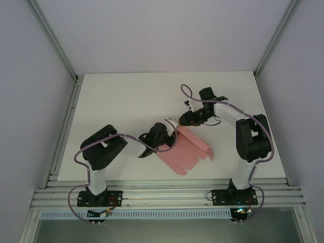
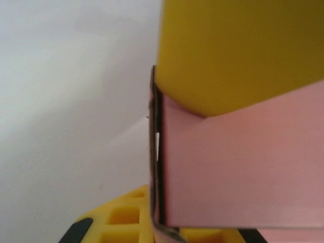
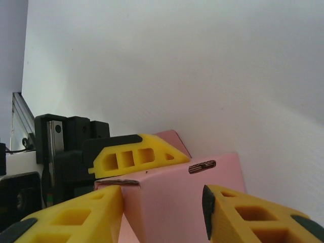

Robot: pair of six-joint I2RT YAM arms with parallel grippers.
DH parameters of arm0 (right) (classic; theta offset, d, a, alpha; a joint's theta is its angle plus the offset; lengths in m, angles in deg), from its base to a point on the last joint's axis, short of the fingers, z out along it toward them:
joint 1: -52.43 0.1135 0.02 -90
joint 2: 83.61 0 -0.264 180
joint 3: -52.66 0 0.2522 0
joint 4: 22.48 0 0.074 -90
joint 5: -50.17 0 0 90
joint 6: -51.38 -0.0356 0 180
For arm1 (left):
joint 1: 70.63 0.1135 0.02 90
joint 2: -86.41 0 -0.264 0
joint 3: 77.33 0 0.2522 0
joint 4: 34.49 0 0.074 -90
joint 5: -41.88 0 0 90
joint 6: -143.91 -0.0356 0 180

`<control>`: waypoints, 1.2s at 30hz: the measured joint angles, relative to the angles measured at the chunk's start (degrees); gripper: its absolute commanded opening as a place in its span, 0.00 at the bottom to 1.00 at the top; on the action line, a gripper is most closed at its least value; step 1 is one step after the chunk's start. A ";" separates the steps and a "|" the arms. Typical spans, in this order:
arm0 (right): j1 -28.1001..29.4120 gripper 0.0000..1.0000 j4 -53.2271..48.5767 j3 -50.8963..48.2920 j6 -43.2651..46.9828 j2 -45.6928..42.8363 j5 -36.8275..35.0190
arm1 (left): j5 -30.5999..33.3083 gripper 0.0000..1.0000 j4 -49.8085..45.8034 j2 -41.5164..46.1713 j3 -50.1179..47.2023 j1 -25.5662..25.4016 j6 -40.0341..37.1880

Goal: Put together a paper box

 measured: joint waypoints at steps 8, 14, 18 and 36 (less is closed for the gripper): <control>-0.63 0.45 1.60 0.02 -0.94 0.00 -1.03 | 15.02 0.00 -5.31 -1.09 3.87 -3.48 -1.07; -1.03 0.45 2.89 0.02 -1.88 0.00 -1.25 | 29.42 0.00 -6.56 -3.23 6.47 -7.06 -0.50; -1.60 0.46 3.87 0.02 -2.91 0.00 -0.20 | 36.41 0.00 -6.75 -4.63 8.37 -8.52 0.94; -2.45 0.66 6.38 0.66 -6.38 0.00 1.51 | 42.49 0.00 -9.09 -4.83 10.82 -9.22 4.28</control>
